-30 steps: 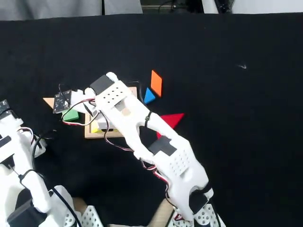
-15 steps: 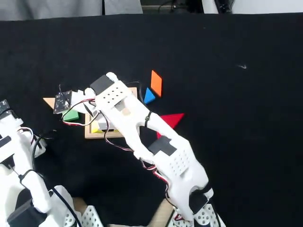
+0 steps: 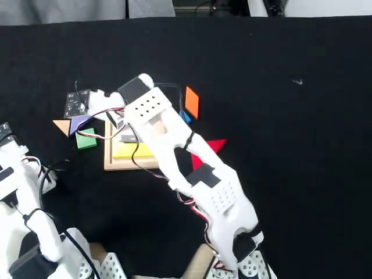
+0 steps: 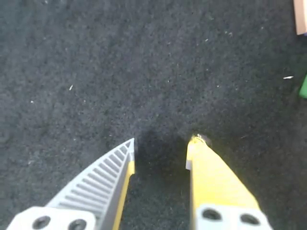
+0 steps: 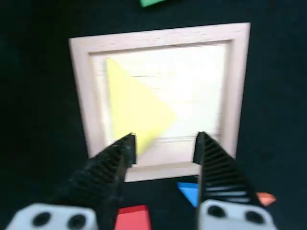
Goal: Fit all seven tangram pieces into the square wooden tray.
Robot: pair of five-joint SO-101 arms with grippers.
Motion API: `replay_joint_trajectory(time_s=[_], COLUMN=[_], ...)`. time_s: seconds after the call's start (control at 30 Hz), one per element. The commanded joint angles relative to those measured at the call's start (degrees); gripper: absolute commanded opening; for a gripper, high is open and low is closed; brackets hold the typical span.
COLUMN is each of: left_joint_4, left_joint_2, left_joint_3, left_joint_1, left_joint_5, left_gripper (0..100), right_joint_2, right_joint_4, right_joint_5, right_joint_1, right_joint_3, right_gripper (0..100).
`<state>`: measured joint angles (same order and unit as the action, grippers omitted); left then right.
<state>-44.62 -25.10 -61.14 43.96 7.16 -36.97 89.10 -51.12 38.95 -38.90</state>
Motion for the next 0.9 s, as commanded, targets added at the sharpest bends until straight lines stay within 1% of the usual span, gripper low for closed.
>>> replay_joint_trajectory(time_s=[0.0, 0.07, 0.1, 0.13, 0.17, 0.23, 0.5, 0.77, 0.87], left_joint_4=[1.05, 1.05, 1.14, 1.14, 1.14, 1.14, 1.23, 1.23, 1.23], left_joint_2=[-0.18, -0.18, -0.18, -0.18, -0.18, -0.18, -0.18, -0.18, -0.18], left_joint_3=[0.13, 0.13, 0.13, 0.13, 0.13, 0.13, 0.13, 0.13, 0.13], left_joint_1=[-0.48, -0.48, -0.48, -0.48, -0.48, -0.48, -0.48, -0.48, -0.48], left_joint_5=[0.09, 0.09, 0.09, 0.09, 0.09, 0.09, 0.09, 0.09, 0.09], left_gripper=[18, 18, 18, 18, 18, 18, 18, 18, 18], right_joint_2=[0.13, -1.19, -2.15, -3.12, -4.35, -6.64, -10.68, -12.97, -12.88], right_joint_4=[-5.71, -10.46, -12.22, -13.71, -14.42, -14.59, -14.24, -14.15, -11.60], right_joint_5=[2.29, 6.51, 8.09, 9.23, 9.49, 9.41, 9.49, 9.32, 9.32], right_joint_1=[-4.13, -5.27, -5.71, -5.98, -6.07, -5.98, -5.89, -4.31, -3.96], right_joint_3=[-2.15, -1.36, -1.27, -1.01, -1.01, -1.54, -1.89, -1.98, -2.42], right_gripper=[14.5, 3.1, 0.5, 3.2, 3.3, 0.8, 1.1, 1.1, 1.1])
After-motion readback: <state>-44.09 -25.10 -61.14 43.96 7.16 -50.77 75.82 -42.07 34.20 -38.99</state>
